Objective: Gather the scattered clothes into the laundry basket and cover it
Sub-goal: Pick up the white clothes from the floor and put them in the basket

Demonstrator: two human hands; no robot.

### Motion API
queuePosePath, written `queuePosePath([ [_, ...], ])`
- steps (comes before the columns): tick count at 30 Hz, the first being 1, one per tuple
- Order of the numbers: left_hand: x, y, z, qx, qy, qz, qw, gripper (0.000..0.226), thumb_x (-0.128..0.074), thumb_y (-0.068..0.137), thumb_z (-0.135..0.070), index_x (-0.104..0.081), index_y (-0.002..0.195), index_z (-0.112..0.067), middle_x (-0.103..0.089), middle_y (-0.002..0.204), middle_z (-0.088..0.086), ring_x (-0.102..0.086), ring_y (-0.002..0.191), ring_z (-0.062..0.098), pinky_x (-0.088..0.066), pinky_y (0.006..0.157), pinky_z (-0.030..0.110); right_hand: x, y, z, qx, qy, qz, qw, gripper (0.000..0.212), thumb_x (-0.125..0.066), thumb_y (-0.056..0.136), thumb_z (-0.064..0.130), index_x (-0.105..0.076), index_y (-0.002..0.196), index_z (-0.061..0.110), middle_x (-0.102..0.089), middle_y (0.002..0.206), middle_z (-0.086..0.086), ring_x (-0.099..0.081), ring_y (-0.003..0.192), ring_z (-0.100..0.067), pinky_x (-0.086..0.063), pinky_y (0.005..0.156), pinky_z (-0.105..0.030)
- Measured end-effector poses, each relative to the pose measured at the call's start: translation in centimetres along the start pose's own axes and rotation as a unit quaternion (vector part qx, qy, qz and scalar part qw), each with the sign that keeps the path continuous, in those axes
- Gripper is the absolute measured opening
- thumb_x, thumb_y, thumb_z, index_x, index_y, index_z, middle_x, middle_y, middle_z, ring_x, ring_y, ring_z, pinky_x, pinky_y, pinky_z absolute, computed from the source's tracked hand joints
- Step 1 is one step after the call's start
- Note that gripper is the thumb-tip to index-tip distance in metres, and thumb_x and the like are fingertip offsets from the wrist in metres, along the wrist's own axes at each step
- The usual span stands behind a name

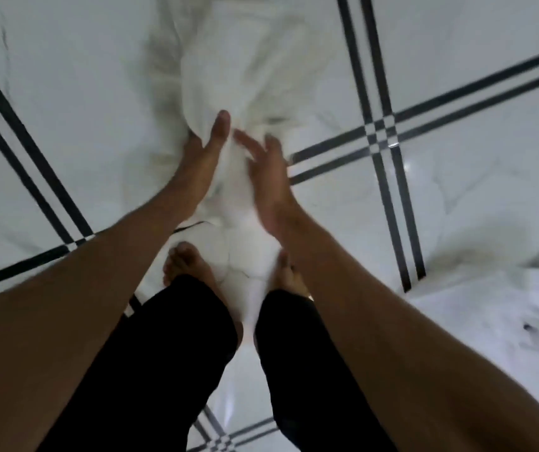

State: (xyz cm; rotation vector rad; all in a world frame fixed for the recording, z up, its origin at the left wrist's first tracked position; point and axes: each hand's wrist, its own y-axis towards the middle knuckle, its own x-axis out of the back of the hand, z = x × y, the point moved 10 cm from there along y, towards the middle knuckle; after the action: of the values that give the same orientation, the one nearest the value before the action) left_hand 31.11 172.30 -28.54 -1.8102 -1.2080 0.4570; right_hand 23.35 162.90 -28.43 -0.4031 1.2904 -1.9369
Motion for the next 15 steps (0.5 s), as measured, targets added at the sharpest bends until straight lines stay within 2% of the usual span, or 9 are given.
queuePosePath([
  [2, -2.8, -4.9, -1.6, 0.020, -0.048, 0.056, 0.997, 0.083, -0.076, 0.068, -0.072, -0.066, 0.129, -0.017, -0.072, 0.124, -0.002, -0.071, 0.108, 0.008, -0.054, 0.097, 0.027, -0.9, -5.3, 0.1, -0.071, 0.136, 0.047, 0.987, 0.058, -0.029, 0.101, 0.049, -0.063, 0.130, 0.012, -0.066, 0.133, -0.014, -0.062, 0.118, -0.024, -0.045, 0.109, -0.039],
  [4, -1.7, -8.4, -2.9, 0.025, -0.014, 0.060, 0.998, 0.051, -0.085, 0.072, -0.048, -0.073, 0.107, -0.013, -0.075, 0.115, 0.006, -0.075, 0.085, 0.007, -0.059, 0.080, 0.024, -0.9, -10.6, 0.9, -0.133, 0.202, 0.079, 0.967, 0.064, -0.029, 0.098, 0.052, -0.059, 0.135, 0.010, -0.075, 0.108, -0.008, -0.066, 0.102, -0.019, -0.048, 0.095, -0.033],
  [6, -0.9, -12.2, -4.6, 0.043, 0.032, 0.068, 0.996, 0.058, -0.091, 0.060, -0.050, -0.077, 0.100, -0.010, -0.077, 0.113, 0.010, -0.076, 0.093, 0.017, -0.060, 0.089, 0.034, 1.8, -15.6, 2.5, -0.152, 0.217, 0.091, 0.960, 0.064, -0.026, 0.098, 0.058, -0.061, 0.122, 0.011, -0.074, 0.078, 0.001, -0.067, 0.077, -0.012, -0.047, 0.078, -0.032],
  [7, -1.4, -14.5, -5.9, 0.045, 0.053, 0.081, 0.994, 0.062, -0.091, 0.055, -0.051, -0.077, 0.100, -0.010, -0.077, 0.113, 0.012, -0.075, 0.099, 0.023, -0.058, 0.094, 0.040, 3.7, -18.5, 3.6, -0.149, 0.213, 0.088, 0.962, 0.067, -0.026, 0.097, 0.065, -0.062, 0.119, 0.012, -0.073, 0.080, 0.001, -0.067, 0.079, -0.012, -0.048, 0.078, -0.034],
  [8, -2.3, -17.1, -7.3, 0.041, 0.072, 0.095, 0.992, 0.062, -0.087, 0.057, -0.049, -0.076, 0.103, -0.010, -0.076, 0.113, 0.013, -0.073, 0.102, 0.026, -0.056, 0.097, 0.043, 5.0, -21.0, 4.5, -0.145, 0.212, 0.094, 0.962, 0.075, -0.025, 0.094, 0.073, -0.062, 0.121, 0.013, -0.072, 0.091, -0.001, -0.066, 0.090, -0.015, -0.049, 0.084, -0.037],
  [9, -4.0, -19.9, -9.3, 0.028, 0.108, 0.120, 0.986, 0.063, -0.083, 0.061, -0.047, -0.075, 0.110, -0.009, -0.075, 0.115, 0.014, -0.072, 0.104, 0.027, -0.055, 0.098, 0.043, 7.3, -24.0, 5.8, -0.129, 0.207, 0.071, 0.967, 0.083, -0.025, 0.091, 0.080, -0.063, 0.124, 0.014, -0.070, 0.102, -0.004, -0.063, 0.100, -0.019, -0.049, 0.088, -0.039],
  [10, -4.4, -21.6, -9.7, 0.031, 0.125, 0.131, 0.983, 0.065, -0.081, 0.065, -0.045, -0.072, 0.116, -0.006, -0.074, 0.116, 0.014, -0.071, 0.105, 0.027, -0.054, 0.098, 0.042, 7.8, -25.5, 6.0, -0.123, 0.206, 0.068, 0.968, 0.088, -0.024, 0.088, 0.084, -0.066, 0.124, 0.015, -0.068, 0.108, -0.006, -0.062, 0.103, -0.020, -0.050, 0.085, -0.039],
  [13, -7.9, -27.2, -12.6, 0.004, 0.180, 0.165, 0.970, 0.058, -0.080, 0.075, -0.037, -0.069, 0.123, -0.006, -0.072, 0.117, 0.010, -0.069, 0.105, 0.026, -0.052, 0.098, 0.037, 14.2, -31.0, 7.4, -0.061, 0.288, -0.028, 0.955, 0.084, -0.030, 0.091, 0.079, -0.064, 0.131, 0.013, -0.070, 0.113, -0.015, -0.067, 0.101, -0.027, -0.057, 0.068, -0.035],
  [15, -10.3, -29.9, -14.7, -0.022, 0.229, 0.159, 0.960, 0.045, -0.079, 0.085, -0.024, -0.067, 0.125, -0.006, -0.069, 0.115, 0.006, -0.065, 0.103, 0.023, -0.048, 0.092, 0.032, 19.6, -34.5, 6.7, -0.030, 0.345, -0.095, 0.933, 0.070, -0.039, 0.098, 0.066, -0.064, 0.127, 0.009, -0.071, 0.108, -0.018, -0.069, 0.097, -0.031, -0.060, 0.071, -0.040],
])
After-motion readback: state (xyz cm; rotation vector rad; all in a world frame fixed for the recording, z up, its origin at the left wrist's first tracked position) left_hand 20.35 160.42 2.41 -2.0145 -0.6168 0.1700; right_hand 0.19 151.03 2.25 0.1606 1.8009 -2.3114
